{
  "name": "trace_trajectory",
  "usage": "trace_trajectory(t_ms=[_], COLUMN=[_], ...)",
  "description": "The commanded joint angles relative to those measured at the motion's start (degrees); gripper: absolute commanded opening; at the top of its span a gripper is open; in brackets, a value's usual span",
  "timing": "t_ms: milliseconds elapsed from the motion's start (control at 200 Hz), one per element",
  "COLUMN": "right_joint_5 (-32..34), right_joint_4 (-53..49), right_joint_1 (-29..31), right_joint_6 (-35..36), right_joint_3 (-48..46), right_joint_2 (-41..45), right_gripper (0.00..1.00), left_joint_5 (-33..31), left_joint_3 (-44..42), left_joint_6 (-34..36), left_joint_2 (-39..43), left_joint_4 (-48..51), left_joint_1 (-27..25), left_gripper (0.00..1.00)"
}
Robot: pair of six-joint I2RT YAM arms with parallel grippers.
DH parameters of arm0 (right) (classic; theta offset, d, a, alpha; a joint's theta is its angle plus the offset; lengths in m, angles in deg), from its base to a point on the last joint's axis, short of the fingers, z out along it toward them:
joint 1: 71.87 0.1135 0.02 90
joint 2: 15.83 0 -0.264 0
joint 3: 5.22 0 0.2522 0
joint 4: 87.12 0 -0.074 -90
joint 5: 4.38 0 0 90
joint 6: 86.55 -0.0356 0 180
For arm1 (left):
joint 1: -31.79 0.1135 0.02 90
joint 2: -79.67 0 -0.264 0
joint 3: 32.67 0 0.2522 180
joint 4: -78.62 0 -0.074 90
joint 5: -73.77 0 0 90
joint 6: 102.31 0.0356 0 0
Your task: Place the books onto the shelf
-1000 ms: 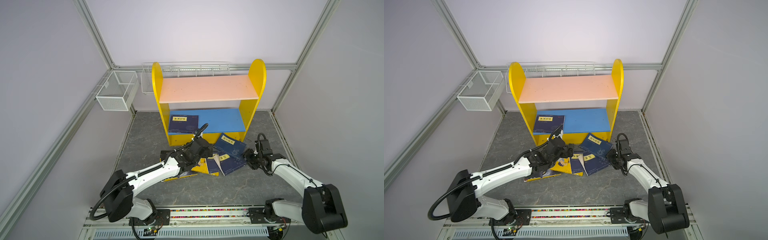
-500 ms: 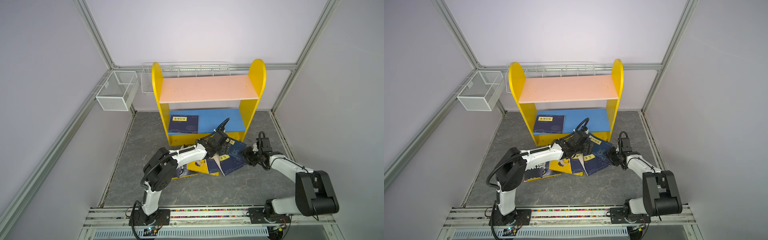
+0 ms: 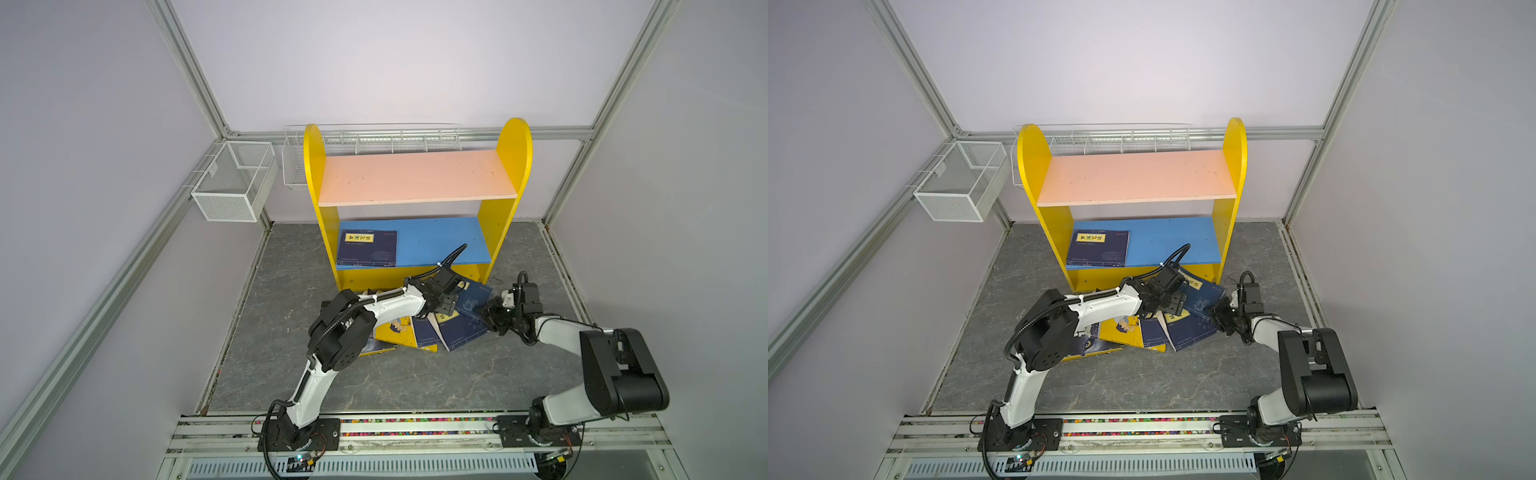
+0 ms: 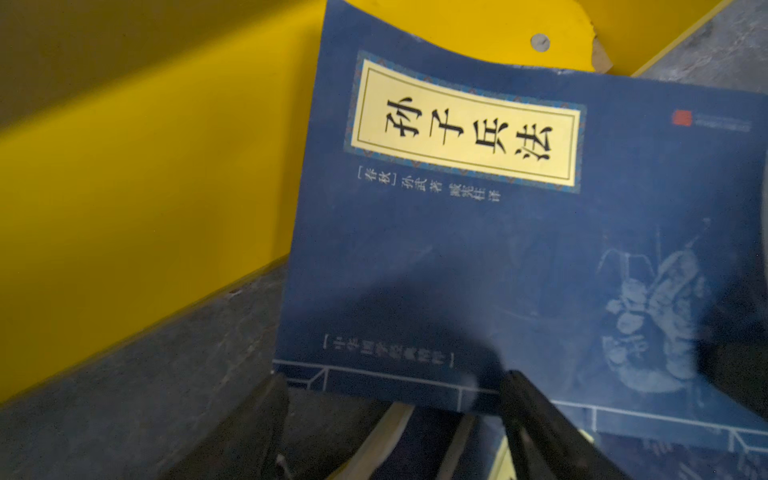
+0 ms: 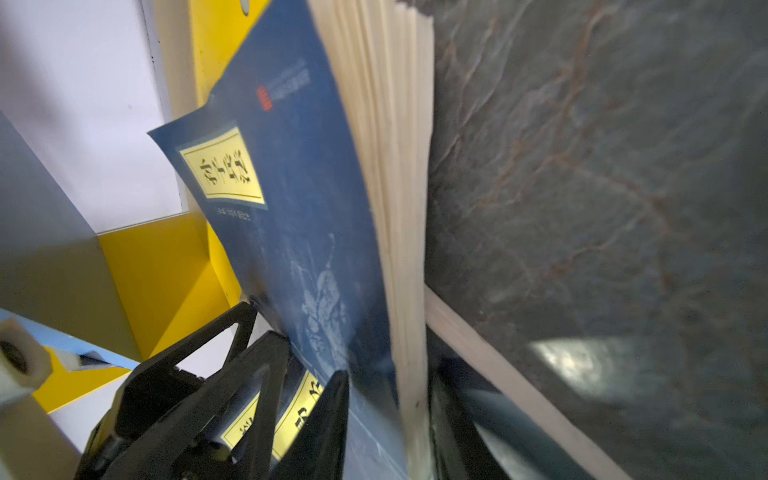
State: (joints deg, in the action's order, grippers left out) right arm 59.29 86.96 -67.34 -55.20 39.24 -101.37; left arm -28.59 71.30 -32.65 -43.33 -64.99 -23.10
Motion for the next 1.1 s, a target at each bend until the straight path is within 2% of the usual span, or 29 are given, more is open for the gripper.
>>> trace_trajectory(t_ms=[0,145,425,715,1095], right_joint_5=[-0.4,-1.1,-0.2,0.9,-0.5], right_joint_4=[0.4,3.8,10.4,11.7,15.5], right_joint_1=[-0.2,-0.3,-0.2,1.4,2.1], right_joint_6=[-2.2,-2.3,-4.3,-4.8,-4.5], right_joint_3=[-2.2,-2.4,-3.5,-4.8,-5.0], right_joint_2=[-0.3,3.0,9.7,8.6,9.0], right_gripper=[0.31,0.26,0.29,0.27,0.06], left_joint_5=[1.9,4.2,10.3,13.8,16.2], left_joint_3=[0.4,0.5,-0.2,-2.4,-3.1], left_joint_6=[1.0,1.2,1.7,2.1,2.0], left_joint_2=[-2.5,-3.1,-3.1,-1.0,-0.7], left_joint_4=[4.5,4.8,2.6,-1.8,-3.5], left_joint_1=[-0.1,-0.1,-0.2,-0.3,-0.3], left_gripper=[0.78,0.78,0.78,0.78,0.78])
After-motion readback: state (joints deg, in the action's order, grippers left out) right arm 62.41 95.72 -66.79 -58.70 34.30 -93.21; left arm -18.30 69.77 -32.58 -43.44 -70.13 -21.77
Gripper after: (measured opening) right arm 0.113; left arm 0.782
